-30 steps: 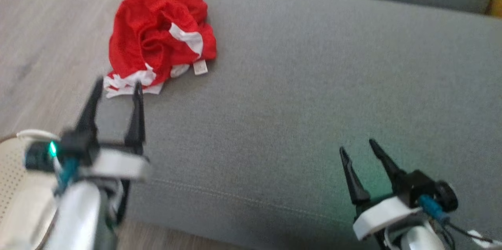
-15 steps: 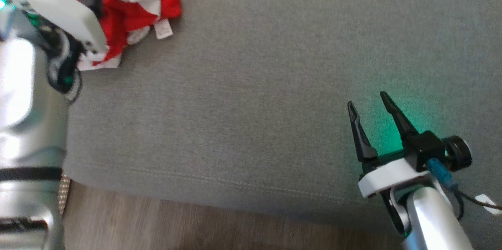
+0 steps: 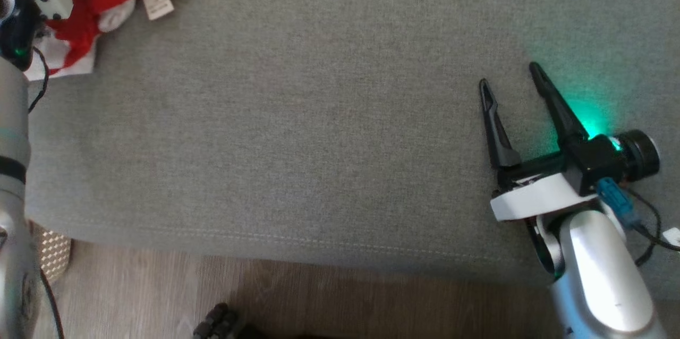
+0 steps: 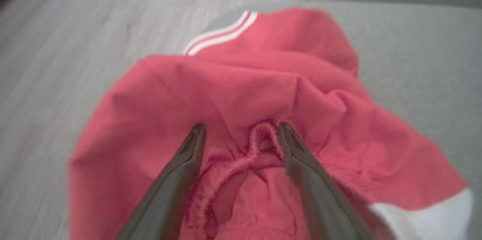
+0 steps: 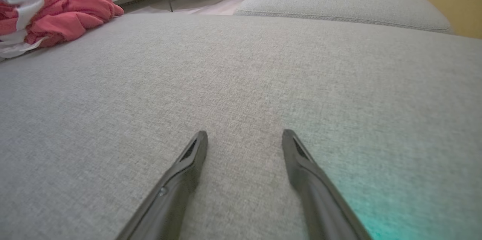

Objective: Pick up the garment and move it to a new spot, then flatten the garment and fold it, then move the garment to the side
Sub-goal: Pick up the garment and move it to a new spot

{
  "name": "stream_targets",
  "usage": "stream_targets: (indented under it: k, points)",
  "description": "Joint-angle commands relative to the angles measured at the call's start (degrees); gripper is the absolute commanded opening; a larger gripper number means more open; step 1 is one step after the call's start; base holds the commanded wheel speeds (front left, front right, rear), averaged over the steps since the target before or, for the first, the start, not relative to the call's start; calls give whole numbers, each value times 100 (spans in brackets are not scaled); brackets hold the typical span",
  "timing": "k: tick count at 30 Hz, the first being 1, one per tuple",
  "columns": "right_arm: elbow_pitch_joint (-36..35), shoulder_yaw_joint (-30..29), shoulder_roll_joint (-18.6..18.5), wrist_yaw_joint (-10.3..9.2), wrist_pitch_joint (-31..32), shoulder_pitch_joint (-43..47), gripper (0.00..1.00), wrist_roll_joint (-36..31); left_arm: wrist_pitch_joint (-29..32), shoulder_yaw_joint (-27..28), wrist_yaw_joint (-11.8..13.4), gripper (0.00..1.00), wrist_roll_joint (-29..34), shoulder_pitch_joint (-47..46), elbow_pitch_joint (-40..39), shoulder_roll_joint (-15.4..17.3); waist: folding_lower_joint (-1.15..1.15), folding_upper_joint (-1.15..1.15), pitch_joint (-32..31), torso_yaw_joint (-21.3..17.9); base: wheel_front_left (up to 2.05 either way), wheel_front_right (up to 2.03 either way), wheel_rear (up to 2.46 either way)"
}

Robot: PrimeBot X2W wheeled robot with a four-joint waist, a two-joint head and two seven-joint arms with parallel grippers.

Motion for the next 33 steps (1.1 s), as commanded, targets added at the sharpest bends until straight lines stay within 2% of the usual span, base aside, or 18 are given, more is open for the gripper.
stream_targets:
  k: [1,5,6,7,15,20,27,33]
  points:
    - [-83,143,1,-1,-1,-59,100,17,61,58,54,100,46,-225,12,370,0,0,214,-58,0,0,0]
    - [-137,85,1,-1,-1,-167,100,39,229,-80,91,100,132,-381,453,353,0,0,354,-84,0,0,0]
    - [-142,77,1,-1,-1,-173,100,40,158,-94,110,31,146,-413,501,370,0,0,365,-90,0,0,0]
    - [-143,72,1,-1,-1,-178,100,39,35,-93,130,0,146,-441,529,383,0,0,368,-96,0,0,0]
    - [24,27,1,-1,-1,-56,100,243,-1253,-136,224,0,190,-540,527,453,0,0,-49,-63,0,0,0]
    - [194,45,1,-1,-1,151,100,430,-1678,-335,178,0,315,-530,453,418,0,0,-592,13,0,0,0]
    - [390,268,1,-1,-1,410,100,745,-1766,-608,36,0,362,-495,154,393,0,0,-1512,-97,0,0,0]
    - [406,435,1,-1,-1,597,100,1003,-1514,-817,-36,0,138,-462,-547,328,0,0,-2089,-501,0,0,0]
